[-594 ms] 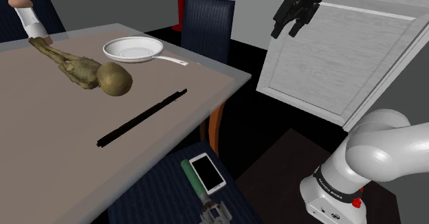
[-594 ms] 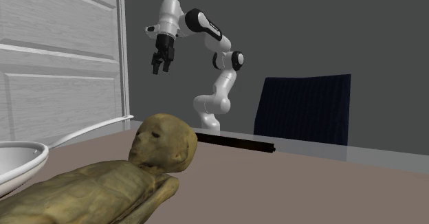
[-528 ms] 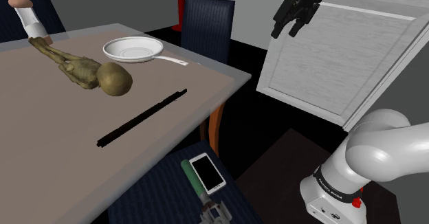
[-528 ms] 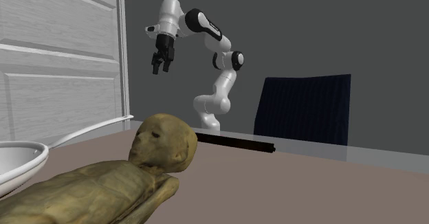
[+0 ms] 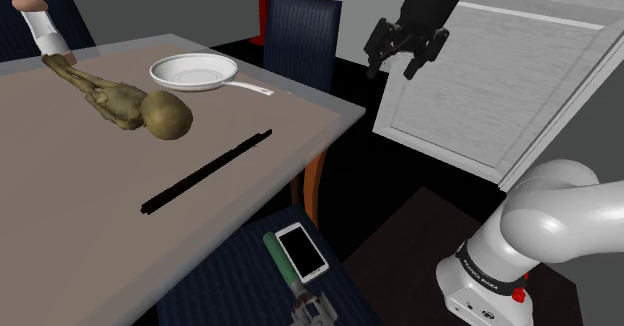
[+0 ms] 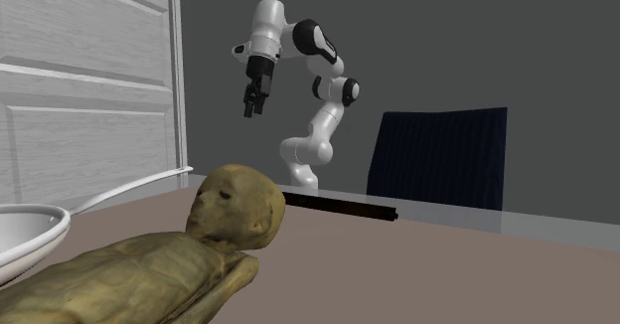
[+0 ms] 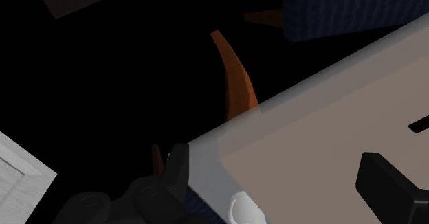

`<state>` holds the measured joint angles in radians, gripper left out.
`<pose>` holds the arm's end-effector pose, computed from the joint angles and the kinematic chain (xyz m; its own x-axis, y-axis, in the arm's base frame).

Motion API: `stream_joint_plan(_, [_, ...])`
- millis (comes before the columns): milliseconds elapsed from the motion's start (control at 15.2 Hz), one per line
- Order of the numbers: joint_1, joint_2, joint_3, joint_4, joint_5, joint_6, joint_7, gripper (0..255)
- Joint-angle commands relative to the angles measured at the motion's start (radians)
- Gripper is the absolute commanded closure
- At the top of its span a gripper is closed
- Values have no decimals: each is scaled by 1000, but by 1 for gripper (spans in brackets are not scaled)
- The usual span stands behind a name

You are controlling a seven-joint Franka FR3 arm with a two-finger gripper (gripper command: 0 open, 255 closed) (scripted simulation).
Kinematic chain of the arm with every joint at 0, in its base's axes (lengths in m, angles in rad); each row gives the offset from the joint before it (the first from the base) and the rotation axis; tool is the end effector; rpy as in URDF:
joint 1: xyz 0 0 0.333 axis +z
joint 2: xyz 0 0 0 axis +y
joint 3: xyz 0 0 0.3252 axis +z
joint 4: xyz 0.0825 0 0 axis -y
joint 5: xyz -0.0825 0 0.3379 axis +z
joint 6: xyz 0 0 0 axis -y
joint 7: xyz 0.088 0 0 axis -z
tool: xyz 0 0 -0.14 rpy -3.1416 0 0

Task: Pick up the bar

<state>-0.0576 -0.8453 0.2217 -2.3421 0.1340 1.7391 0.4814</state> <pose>0.2580 0.0841 0.5945 0.9041 -0.3688 0.2158 -0.3607 -0.9295 -0.0772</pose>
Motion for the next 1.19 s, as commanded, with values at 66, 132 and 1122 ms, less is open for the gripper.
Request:
stream_joint_plan(66, [-23, 24, 103, 3, 41, 20, 171, 0])
stream_joint_plan(132, [-32, 36, 138, 9, 53, 26, 226, 0])
stream_joint_plan(1122, [-365, 491, 765, 349, 5, 114, 1109, 0])
